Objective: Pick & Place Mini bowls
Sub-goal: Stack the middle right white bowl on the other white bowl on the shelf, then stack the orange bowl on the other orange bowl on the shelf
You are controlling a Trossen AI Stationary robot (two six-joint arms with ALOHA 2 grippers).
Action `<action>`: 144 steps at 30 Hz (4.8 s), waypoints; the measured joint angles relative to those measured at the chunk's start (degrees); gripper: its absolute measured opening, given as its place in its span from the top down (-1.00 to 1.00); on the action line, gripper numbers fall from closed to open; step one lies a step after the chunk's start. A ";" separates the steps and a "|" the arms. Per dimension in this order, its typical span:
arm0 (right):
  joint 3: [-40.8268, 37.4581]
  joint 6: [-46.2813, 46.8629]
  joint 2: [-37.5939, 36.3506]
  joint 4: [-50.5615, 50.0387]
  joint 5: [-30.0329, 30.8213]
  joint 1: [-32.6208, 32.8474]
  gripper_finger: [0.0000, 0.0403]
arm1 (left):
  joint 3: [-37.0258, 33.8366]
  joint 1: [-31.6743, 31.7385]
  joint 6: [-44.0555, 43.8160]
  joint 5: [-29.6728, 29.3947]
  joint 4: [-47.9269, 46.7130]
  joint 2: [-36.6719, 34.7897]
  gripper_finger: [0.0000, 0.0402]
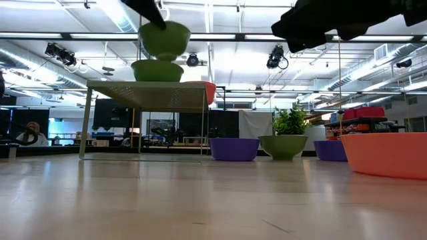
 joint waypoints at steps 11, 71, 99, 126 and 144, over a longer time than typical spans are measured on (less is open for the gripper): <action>0.00 0.00 0.00 -0.33 -0.24 0.02 0.33 | -0.99 5.40 -5.94 3.41 -2.53 0.67 0.95; 0.02 -0.02 0.00 -0.17 -0.24 0.04 0.33 | -6.62 5.62 -8.95 5.95 2.47 1.39 0.85; 0.04 -0.04 0.01 -0.22 -0.24 0.02 0.33 | -6.64 5.60 -8.10 6.21 3.31 -1.76 0.64; 0.04 -0.04 0.02 -0.57 -0.24 0.02 0.33 | -6.62 6.02 -7.31 3.23 5.47 0.37 0.92; 0.04 -0.02 0.02 -0.75 -0.24 -0.07 0.33 | -6.64 18.56 0.15 7.67 21.36 7.03 0.97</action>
